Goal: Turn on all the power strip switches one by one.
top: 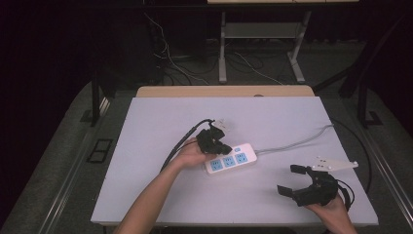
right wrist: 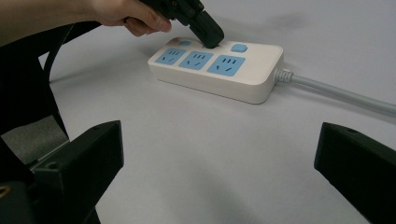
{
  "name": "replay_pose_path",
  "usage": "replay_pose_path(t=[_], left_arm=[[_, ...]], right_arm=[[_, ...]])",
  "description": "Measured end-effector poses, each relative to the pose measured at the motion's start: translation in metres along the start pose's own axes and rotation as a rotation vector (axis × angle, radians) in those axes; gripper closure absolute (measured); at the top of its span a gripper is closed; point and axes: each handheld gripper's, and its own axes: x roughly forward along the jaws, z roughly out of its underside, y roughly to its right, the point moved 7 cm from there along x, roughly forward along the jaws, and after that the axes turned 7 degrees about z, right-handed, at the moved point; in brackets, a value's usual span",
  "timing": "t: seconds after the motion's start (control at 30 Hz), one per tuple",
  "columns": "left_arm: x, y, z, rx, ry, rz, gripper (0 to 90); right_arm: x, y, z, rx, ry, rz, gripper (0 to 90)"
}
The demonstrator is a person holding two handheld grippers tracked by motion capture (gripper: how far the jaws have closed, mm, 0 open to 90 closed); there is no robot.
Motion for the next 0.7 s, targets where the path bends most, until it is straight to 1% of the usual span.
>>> replay_pose_path(t=[0.2,0.3,0.43,0.57,0.7], left_arm=[[-0.002,-0.001,-0.003,-0.005,-0.011,-0.016,89.5],[-0.005,-0.001,-0.006,-0.012,0.005,-0.008,89.5],[-0.012,-0.002,-0.012,-0.001,0.01,-0.01,89.5],[-0.017,-0.001,-0.021,0.005,0.025,-0.011,89.5],[-0.02,0.0,-0.027,0.018,0.016,-0.013,89.5]], right_arm=[[0.0,0.001,0.0,0.001,0.004,0.001,1.1],[0.0,0.001,0.0,0.002,0.004,0.001,1.1],[-0.001,0.001,0.0,0.003,0.004,0.001,1.1],[-0.001,0.001,0.0,0.002,0.005,0.002,1.1],[-0.001,0.001,-0.001,0.001,0.005,0.002,1.1]])
